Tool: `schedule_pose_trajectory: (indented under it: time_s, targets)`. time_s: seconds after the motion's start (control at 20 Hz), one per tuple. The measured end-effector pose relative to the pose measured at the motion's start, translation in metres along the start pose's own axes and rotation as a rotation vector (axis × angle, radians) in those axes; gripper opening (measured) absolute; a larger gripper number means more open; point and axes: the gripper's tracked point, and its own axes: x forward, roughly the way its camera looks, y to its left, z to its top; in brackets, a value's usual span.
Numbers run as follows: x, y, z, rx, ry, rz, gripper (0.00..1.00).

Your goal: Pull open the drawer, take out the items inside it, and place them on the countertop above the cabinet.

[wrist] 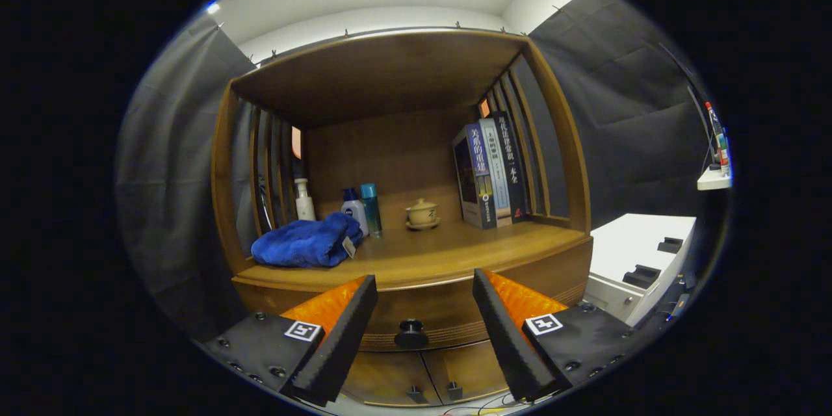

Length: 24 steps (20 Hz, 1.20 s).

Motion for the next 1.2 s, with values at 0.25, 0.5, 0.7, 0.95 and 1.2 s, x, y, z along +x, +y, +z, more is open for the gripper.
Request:
schedule_pose_trajectory:
  time_s: [0.25, 0.5, 0.7, 0.95, 1.2]
  targets:
    - [0.027, 0.000, -0.036, -0.036, 0.044, -0.004, 0.98]
    - [0.042, 0.000, -0.072, -0.017, 0.114, -0.002, 0.98]
    - [0.053, 0.002, -0.092, -0.051, 0.144, 0.001, 0.98]
    - [0.055, 0.007, -0.099, -0.054, 0.153, 0.017, 0.89]
    - [0.059, 0.007, -0.102, -0.043, 0.173, 0.022, 0.54]
